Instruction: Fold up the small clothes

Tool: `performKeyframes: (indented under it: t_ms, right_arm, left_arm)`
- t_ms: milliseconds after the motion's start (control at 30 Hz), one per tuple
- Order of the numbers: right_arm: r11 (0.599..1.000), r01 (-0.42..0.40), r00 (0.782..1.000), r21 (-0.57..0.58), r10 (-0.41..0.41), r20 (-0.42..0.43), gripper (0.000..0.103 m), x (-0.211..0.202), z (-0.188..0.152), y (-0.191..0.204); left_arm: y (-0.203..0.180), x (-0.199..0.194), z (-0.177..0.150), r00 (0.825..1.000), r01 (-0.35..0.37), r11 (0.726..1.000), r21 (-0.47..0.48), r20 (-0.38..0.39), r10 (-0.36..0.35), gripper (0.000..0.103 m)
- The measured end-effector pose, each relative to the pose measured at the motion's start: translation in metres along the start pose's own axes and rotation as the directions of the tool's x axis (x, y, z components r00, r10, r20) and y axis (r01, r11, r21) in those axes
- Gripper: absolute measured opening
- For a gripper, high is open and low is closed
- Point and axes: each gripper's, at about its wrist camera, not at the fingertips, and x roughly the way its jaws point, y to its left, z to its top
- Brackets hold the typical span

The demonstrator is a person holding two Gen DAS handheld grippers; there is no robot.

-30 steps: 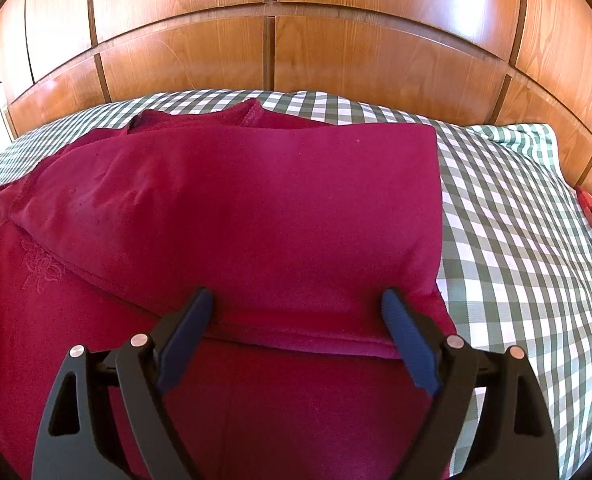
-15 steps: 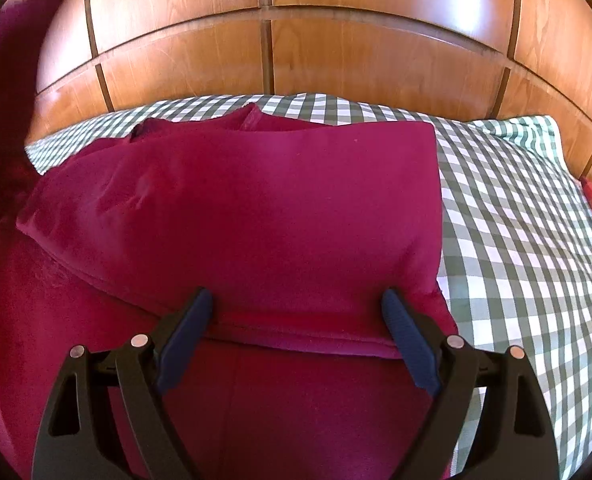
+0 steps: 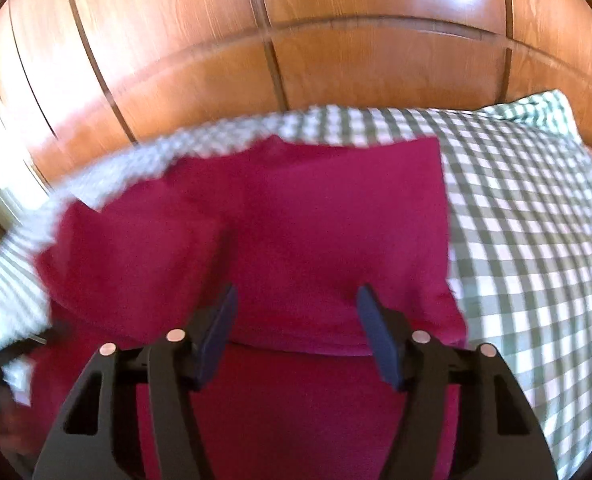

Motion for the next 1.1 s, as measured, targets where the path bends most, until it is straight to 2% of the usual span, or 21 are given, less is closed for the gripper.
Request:
performKeyframes:
  t_ms: [67, 133, 167, 200, 233, 267, 300, 433, 533, 600, 700, 800, 1000, 1100]
  right_arm:
    - [0.999, -0.044, 0.998, -0.009, 0.044, -0.053, 0.062, 0.012, 0.005, 0.014]
    - [0.999, -0.040, 0.992, -0.020, 0.037, -0.118, 0.061, 0.033, 0.008, 0.025]
    - [0.999, -0.040, 0.987, -0.020, 0.036, -0.156, 0.052, 0.045, 0.008, 0.029]
    - [0.999, -0.033, 0.983, -0.029, 0.028, -0.179, 0.031, 0.053, 0.007, 0.034]
    - [0.998, -0.020, 0.984, -0.056, 0.010, -0.181, 0.024, 0.056, 0.008, 0.041]
    - [0.996, -0.023, 0.985, -0.084, 0.009, -0.170, 0.008, 0.053, 0.012, 0.048]
    - [0.994, -0.026, 0.989, -0.103, 0.010, -0.151, 0.006, 0.045, 0.017, 0.053]
    - [0.992, -0.007, 1.000, -0.126, 0.008, 0.011, 0.006, -0.014, 0.049, 0.050]
    - [0.997, 0.026, 0.998, -0.075, -0.021, 0.059, 0.006, -0.037, 0.064, 0.021]
    - [0.996, 0.086, 0.996, -0.025, -0.085, 0.041, 0.006, -0.035, 0.067, -0.009]
    - [0.990, 0.088, 0.994, 0.111, -0.079, -0.076, 0.007, -0.005, 0.055, -0.053]
    - [0.978, 0.099, 0.988, 0.183, -0.075, -0.137, 0.007, 0.017, 0.039, -0.076]
    - [0.969, 0.039, 0.992, 0.245, -0.009, -0.122, 0.007, 0.013, 0.034, -0.075]
    - [0.974, 0.024, 0.995, 0.224, -0.002, -0.099, 0.007, 0.000, 0.040, -0.080]
  left_arm:
    - [0.008, 0.000, 0.006, 1.000, -0.003, 0.999, -0.032, 0.025, 0.004, 0.025]
    - [0.011, -0.001, 0.012, 0.999, -0.007, 0.999, -0.044, 0.042, 0.009, 0.025]
    - [0.011, 0.000, 0.014, 0.999, -0.015, 0.999, -0.047, 0.049, 0.017, 0.025]
    - [0.012, 0.006, 0.016, 0.998, -0.033, 0.998, -0.051, 0.051, 0.036, 0.025]
    - [0.014, 0.009, 0.016, 0.998, -0.043, 0.998, -0.053, 0.047, 0.045, 0.025]
    - [0.017, 0.011, 0.016, 0.998, -0.048, 0.997, -0.055, 0.043, 0.050, 0.025]
    - [0.020, 0.013, 0.016, 0.998, -0.046, 0.997, -0.060, 0.041, 0.048, 0.025]
    - [0.032, 0.018, 0.010, 0.999, -0.028, 0.998, -0.063, 0.042, 0.030, 0.025]
    - [0.030, 0.015, 0.009, 0.998, -0.033, 0.998, -0.056, 0.045, 0.035, 0.025]
    - [0.029, 0.016, 0.009, 0.998, -0.037, 0.998, -0.051, 0.049, 0.039, 0.025]
    - [0.027, 0.015, 0.011, 0.998, -0.047, 0.997, -0.054, 0.044, 0.050, 0.025]
    - [0.029, 0.012, 0.014, 0.995, -0.080, 0.995, -0.061, 0.047, 0.083, 0.025]
    - [0.033, -0.009, 0.022, 0.995, -0.089, 0.990, -0.105, 0.044, 0.094, 0.025]
    - [0.022, -0.034, 0.025, 0.989, -0.084, 0.994, -0.072, 0.116, 0.092, 0.025]
